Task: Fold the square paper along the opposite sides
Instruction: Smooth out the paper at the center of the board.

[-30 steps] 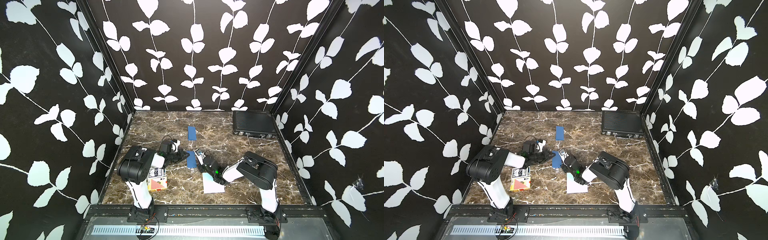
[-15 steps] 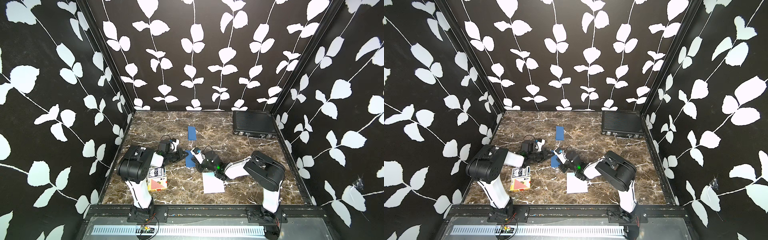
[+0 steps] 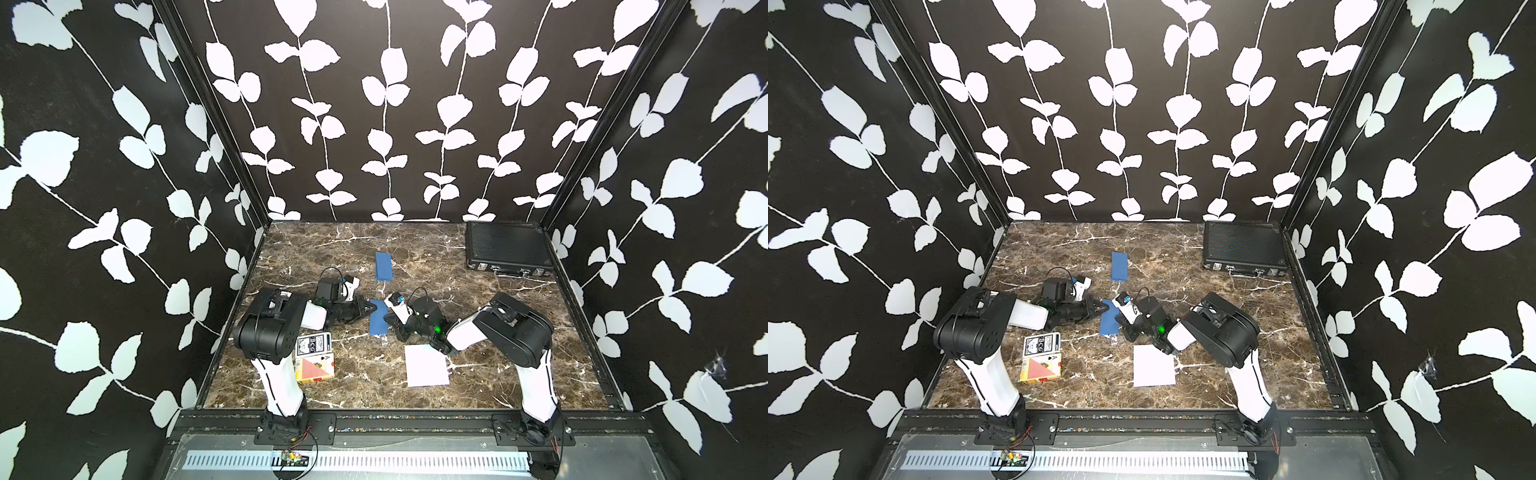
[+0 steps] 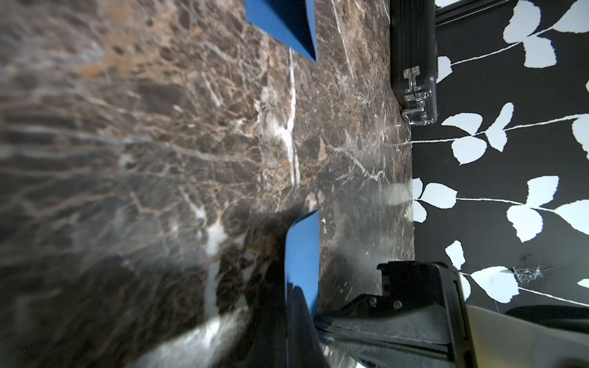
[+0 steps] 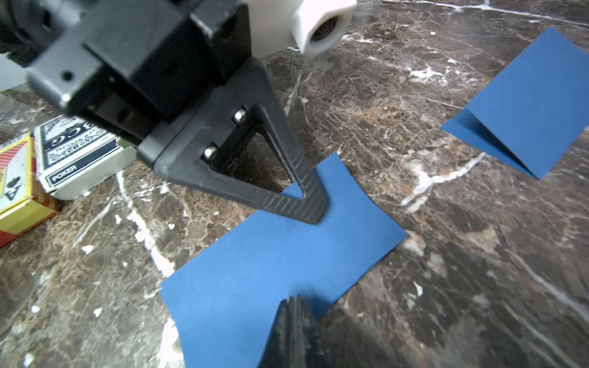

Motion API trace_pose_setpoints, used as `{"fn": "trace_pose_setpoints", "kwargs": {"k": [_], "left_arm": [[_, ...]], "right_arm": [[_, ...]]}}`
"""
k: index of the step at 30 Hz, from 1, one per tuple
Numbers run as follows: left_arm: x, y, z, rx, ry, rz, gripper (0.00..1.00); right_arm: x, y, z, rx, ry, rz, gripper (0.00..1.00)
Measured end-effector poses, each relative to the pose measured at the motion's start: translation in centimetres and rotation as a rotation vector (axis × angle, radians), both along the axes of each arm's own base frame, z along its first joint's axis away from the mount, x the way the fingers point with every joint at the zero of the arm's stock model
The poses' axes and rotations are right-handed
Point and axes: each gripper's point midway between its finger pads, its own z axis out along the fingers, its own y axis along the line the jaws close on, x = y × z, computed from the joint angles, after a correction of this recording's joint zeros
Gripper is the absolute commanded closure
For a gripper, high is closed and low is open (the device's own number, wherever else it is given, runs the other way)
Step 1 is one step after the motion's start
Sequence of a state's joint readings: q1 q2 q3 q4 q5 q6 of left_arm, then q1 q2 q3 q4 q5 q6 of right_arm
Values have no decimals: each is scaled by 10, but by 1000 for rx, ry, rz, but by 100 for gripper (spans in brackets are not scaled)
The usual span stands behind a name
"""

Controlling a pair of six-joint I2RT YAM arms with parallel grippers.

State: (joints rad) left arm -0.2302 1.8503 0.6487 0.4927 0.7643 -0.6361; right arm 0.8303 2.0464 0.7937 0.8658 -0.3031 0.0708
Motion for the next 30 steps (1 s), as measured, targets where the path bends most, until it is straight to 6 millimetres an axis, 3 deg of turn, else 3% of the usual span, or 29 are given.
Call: {"fn": "trace_pose_setpoints", "kwargs": {"k": [14,23,27,30], "left_arm": [[-1,1,0,-20,15,-17,100],[0,1,2,-32,23,-16,100],[6,4,3,-32,29,10,100],[10,6,5,-57,50,49,100]], "right_arm": [[-25,-4,-1,-40,-6,6,93],[-52,-5,-1,-87,-10,29,93],[-65,-18,3,-131,19,33,88],[-65,-29,19,-112,95,14,83]]}}
